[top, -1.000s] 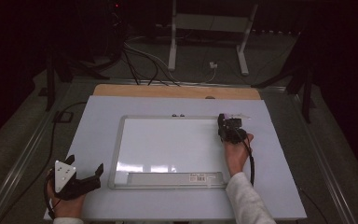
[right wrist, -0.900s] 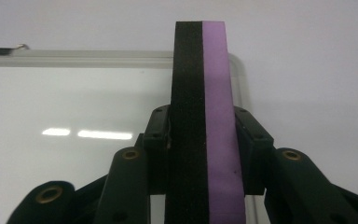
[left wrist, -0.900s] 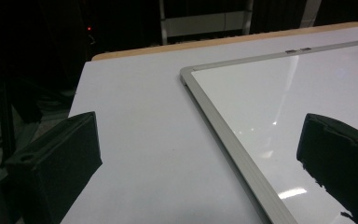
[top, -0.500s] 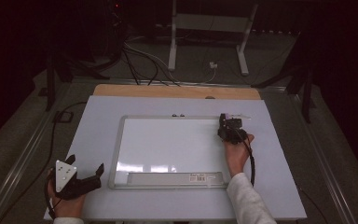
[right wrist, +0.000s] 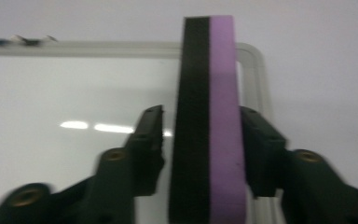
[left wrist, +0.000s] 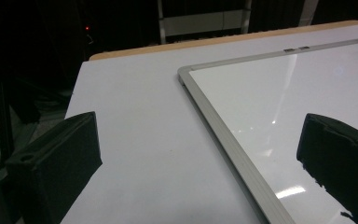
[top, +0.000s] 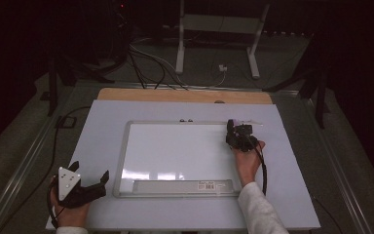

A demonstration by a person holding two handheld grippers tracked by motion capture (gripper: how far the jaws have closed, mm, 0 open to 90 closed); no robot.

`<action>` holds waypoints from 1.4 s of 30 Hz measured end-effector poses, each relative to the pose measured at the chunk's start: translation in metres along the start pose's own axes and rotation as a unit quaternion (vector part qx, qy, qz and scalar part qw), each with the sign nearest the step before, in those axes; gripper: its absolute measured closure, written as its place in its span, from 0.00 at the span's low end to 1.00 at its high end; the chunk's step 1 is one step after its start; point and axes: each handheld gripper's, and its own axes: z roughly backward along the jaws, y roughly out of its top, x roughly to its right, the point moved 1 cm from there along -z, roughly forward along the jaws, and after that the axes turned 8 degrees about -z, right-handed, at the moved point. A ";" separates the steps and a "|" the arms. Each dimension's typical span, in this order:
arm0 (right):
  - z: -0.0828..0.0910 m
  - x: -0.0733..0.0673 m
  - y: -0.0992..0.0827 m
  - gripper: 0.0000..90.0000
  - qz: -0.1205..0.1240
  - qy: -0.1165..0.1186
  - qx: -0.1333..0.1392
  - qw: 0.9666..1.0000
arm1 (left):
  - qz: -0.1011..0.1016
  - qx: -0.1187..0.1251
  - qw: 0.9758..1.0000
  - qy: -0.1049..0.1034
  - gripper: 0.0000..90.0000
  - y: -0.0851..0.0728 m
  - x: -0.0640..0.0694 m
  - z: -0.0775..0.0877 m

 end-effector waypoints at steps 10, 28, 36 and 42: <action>0.026 0.000 0.005 0.17 0.043 0.056 0.047 0.996 | 0.000 0.002 1.000 0.001 0.00 0.001 0.000 0.001; 0.088 0.032 -0.016 0.02 0.090 0.115 0.078 0.986 | -0.003 0.003 1.000 0.001 0.00 0.002 0.002 0.001; 0.108 0.046 -0.037 0.00 0.106 0.140 0.103 0.979 | 0.000 0.010 1.000 0.007 0.00 0.003 0.002 0.002; 0.116 0.059 -0.054 0.00 0.108 0.144 0.134 0.974 | 0.000 0.014 1.000 0.009 0.00 0.004 0.002 0.003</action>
